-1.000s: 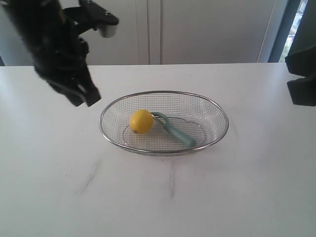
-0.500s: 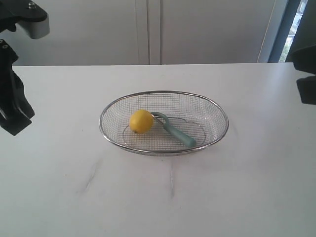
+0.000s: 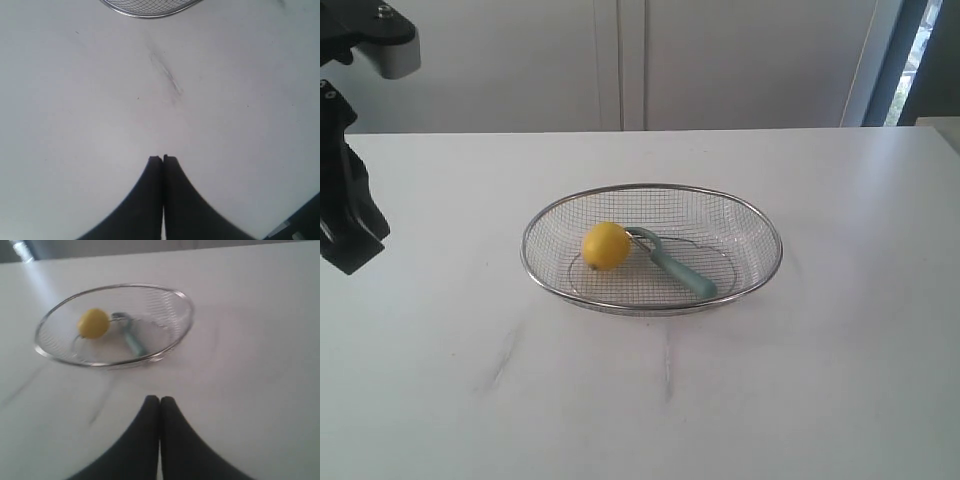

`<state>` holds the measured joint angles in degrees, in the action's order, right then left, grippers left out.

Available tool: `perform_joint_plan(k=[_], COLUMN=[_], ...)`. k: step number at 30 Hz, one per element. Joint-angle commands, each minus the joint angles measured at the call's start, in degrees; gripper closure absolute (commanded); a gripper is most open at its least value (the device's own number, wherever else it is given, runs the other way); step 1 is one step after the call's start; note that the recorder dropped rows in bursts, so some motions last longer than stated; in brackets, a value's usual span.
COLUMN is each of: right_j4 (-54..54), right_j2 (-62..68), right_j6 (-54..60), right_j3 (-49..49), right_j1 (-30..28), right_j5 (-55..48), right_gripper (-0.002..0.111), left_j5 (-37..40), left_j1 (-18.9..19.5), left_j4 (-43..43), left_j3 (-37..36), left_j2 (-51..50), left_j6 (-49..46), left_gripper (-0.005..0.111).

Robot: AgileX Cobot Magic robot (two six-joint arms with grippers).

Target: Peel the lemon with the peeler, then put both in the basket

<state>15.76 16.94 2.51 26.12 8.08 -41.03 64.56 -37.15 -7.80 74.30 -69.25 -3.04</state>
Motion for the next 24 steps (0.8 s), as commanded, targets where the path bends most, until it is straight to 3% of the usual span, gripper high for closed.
perform_joint_plan(k=[1, 6, 12, 18, 22, 24], right_j4=[-4.35, -11.9, -15.76, -15.76, -15.76, -15.76], right_j2=[-9.06, -16.94, -16.94, -16.94, -16.94, -16.94], right_j6=[0.2, 0.2, 0.2, 0.06, 0.06, 0.06], right_j3=[-3.2, -6.63, -15.26, -23.62, -26.12, -26.12], right_j1=[-13.28, -20.81, -21.41, -21.29, -21.29, -21.29], right_j5=[4.81, 9.22, 11.58, 29.46, 29.19, 21.94], right_gripper=[0.108, 0.108, 0.108, 0.108, 0.108, 0.108], left_j5=[2.09, 0.48, -0.68, -2.53, -3.57, -3.57], left_j1=[-0.07, -0.07, -0.07, -0.07, -0.07, -0.07], left_j4=[0.52, 0.52, 0.52, 0.52, 0.52, 0.52], left_j3=[-0.31, -0.31, -0.31, -0.31, -0.31, -0.31], left_j2=[0.54, 0.54, 0.54, 0.54, 0.54, 0.54], left_j6=[0.46, 0.46, 0.46, 0.46, 0.46, 0.46], left_gripper=[0.106, 0.106, 0.106, 0.106, 0.106, 0.106])
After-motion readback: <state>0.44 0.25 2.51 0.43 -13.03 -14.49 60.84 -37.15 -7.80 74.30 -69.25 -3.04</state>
